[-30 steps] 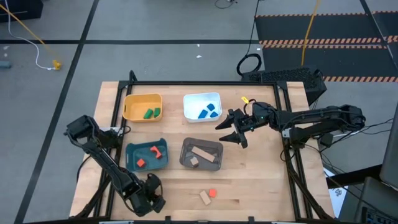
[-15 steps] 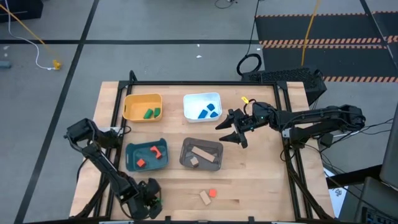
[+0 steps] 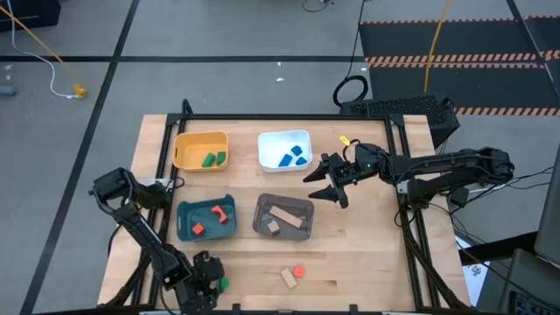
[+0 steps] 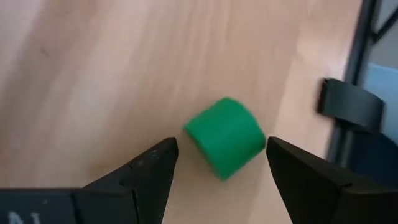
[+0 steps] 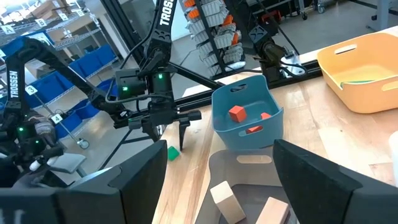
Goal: Sort & place blocks by color
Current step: Put the green block into the yellow bin
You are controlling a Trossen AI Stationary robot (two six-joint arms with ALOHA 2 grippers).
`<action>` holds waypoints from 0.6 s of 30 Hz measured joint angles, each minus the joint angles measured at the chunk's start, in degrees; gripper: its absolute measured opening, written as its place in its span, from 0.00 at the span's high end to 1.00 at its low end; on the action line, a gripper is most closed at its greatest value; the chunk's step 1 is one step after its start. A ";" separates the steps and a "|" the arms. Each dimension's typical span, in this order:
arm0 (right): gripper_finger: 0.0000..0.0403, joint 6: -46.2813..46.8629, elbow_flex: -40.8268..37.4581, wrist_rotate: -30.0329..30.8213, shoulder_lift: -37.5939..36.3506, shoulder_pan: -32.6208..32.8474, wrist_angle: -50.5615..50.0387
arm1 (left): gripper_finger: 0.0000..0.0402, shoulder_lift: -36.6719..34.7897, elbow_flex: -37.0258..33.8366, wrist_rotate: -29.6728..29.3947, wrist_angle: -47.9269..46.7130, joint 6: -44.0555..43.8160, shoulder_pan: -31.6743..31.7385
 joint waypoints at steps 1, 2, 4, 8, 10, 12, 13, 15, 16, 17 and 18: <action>0.30 -0.02 0.00 0.00 0.00 0.00 0.00 | 0.36 0.02 -0.04 -0.85 -0.19 0.91 0.09; 0.30 0.00 0.00 0.01 0.00 0.00 0.00 | 0.36 0.07 -0.06 -1.81 -0.30 1.93 0.17; 0.30 -0.01 0.00 0.00 0.00 0.00 0.00 | 0.36 0.12 -0.13 -4.11 -1.00 3.91 0.30; 0.30 -0.01 0.00 0.00 0.00 0.00 0.00 | 0.40 0.20 -0.20 -8.49 -2.99 7.75 0.37; 0.30 0.00 0.00 0.00 0.00 0.00 0.00 | 0.44 0.20 -0.20 -10.05 -4.32 8.60 0.43; 0.30 -0.01 0.00 0.00 0.00 0.00 0.00 | 0.49 0.09 -0.20 -10.54 -5.18 8.74 0.50; 0.30 0.00 0.00 0.01 0.00 0.00 0.00 | 0.52 -0.01 -0.20 -10.64 -5.44 8.66 0.50; 0.30 -0.01 0.00 0.00 0.00 0.00 0.00 | 0.57 -0.38 -0.20 -10.81 -5.37 8.59 0.52; 0.30 0.00 0.00 0.00 0.00 0.00 0.00 | 0.59 -0.83 -0.20 -11.00 -5.26 8.73 0.44; 0.30 -0.02 0.00 0.00 0.00 0.00 0.00 | 0.61 -1.58 -0.20 -11.39 -5.14 8.95 0.30; 0.30 0.00 0.00 0.00 0.00 0.00 0.00 | 0.62 -2.57 -0.19 -12.07 -4.96 9.32 0.09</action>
